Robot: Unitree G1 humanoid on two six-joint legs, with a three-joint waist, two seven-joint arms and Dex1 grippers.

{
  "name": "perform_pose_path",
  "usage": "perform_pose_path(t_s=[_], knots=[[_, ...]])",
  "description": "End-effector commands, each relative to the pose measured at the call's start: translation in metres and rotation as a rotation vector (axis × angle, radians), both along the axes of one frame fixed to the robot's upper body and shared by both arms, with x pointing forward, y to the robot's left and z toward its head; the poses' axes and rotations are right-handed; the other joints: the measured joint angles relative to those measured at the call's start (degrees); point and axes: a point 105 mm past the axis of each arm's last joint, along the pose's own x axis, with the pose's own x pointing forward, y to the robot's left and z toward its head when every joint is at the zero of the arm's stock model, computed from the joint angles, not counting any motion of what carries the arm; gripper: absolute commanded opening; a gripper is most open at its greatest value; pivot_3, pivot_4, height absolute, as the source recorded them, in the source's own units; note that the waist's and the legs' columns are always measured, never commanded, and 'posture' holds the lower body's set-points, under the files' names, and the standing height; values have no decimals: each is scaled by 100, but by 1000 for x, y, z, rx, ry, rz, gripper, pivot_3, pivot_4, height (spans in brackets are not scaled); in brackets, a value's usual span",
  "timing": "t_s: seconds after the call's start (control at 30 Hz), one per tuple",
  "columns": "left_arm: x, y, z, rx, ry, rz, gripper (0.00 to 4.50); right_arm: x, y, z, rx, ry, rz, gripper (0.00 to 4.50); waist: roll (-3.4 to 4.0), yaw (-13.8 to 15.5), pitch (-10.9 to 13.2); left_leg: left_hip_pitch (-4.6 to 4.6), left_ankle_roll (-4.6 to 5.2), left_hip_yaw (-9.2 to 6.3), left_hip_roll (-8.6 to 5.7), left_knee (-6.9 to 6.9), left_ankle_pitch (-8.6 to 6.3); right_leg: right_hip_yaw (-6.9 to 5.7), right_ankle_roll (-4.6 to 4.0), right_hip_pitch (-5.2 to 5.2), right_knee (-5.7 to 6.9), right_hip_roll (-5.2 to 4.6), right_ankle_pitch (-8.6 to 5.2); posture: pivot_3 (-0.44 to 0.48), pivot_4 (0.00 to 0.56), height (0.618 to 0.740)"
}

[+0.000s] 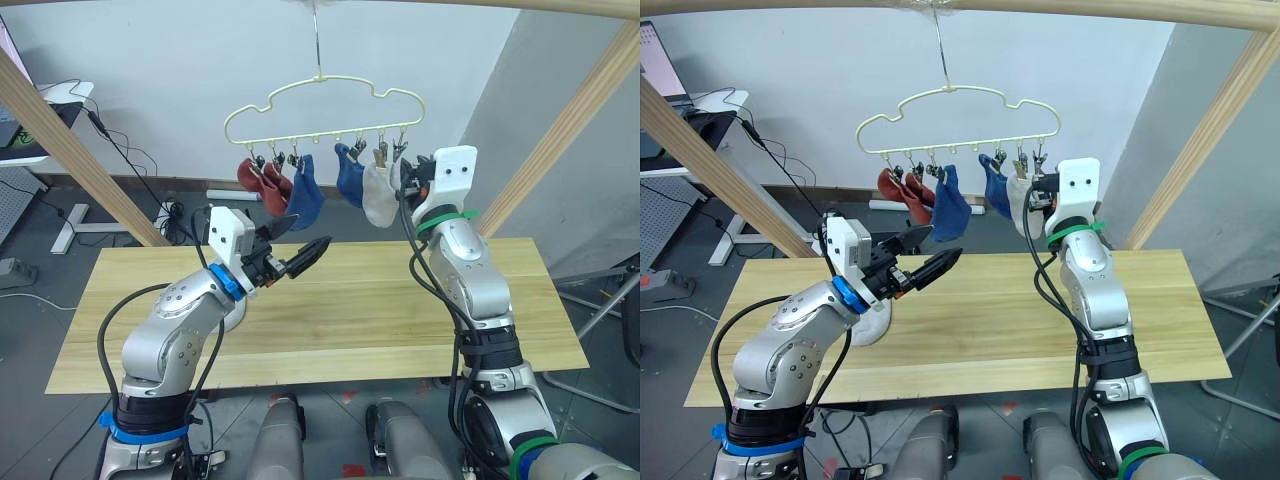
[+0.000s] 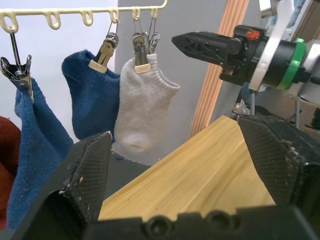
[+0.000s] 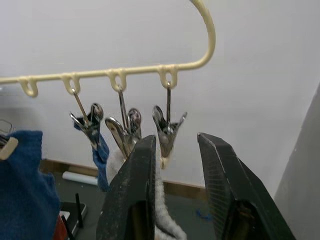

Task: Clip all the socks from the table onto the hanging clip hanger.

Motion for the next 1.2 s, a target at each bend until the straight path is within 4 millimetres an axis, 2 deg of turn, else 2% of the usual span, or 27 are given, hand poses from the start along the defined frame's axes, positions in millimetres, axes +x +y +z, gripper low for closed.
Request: perform_pose_path(t_s=[0.03, 0.23, 0.33, 0.4, 0.63, 1.2], knots=[[-8, -1, 13, -7, -46, -18, 4500, 1, 2, 16, 7, -64, -9, 1362, 0, 2, 0, 0, 0, 0, 0, 1, 0, 0, 0, 0, 1, 0, 0, 32, 222, 740], [-8, -2, 13, -5, -45, -14, 4500, 7, 1, 16, 20, -51, -28, 1362, 0, 3, 0, 0, -1, -1, 0, 0, 1, 0, -1, 0, 2, 0, 0, 40, 230, 740], [-9, -2, 13, -5, -44, -12, 4500, 8, -1, 14, 22, -45, -36, 1953, 0, 6, 0, 0, -1, -1, 0, 0, 1, 0, -1, 0, 1, 0, 0, 43, 232, 740], [-9, -2, 13, -5, -44, -10, 4500, 9, 0, 14, 27, -41, -34, 2541, 0, 6, 0, 0, -1, 0, 0, 0, 1, 1, -1, 0, 2, 0, 0, 44, 233, 740], [-9, -2, 12, -4, -43, -7, 4500, 12, 4, 13, 35, -31, -29, 2541, 0, 6, 0, 1, -1, 0, 0, 0, 1, 1, -1, 0, 3, 0, 0, 45, 235, 740], [-8, -3, 10, 3, -40, -5, 4500, 31, 0, 16, 29, -20, -111, 2541, 0, 6, 0, 1, 0, 0, 0, 0, 1, 1, -1, -1, 3, 0, 1, 45, 238, 740]])
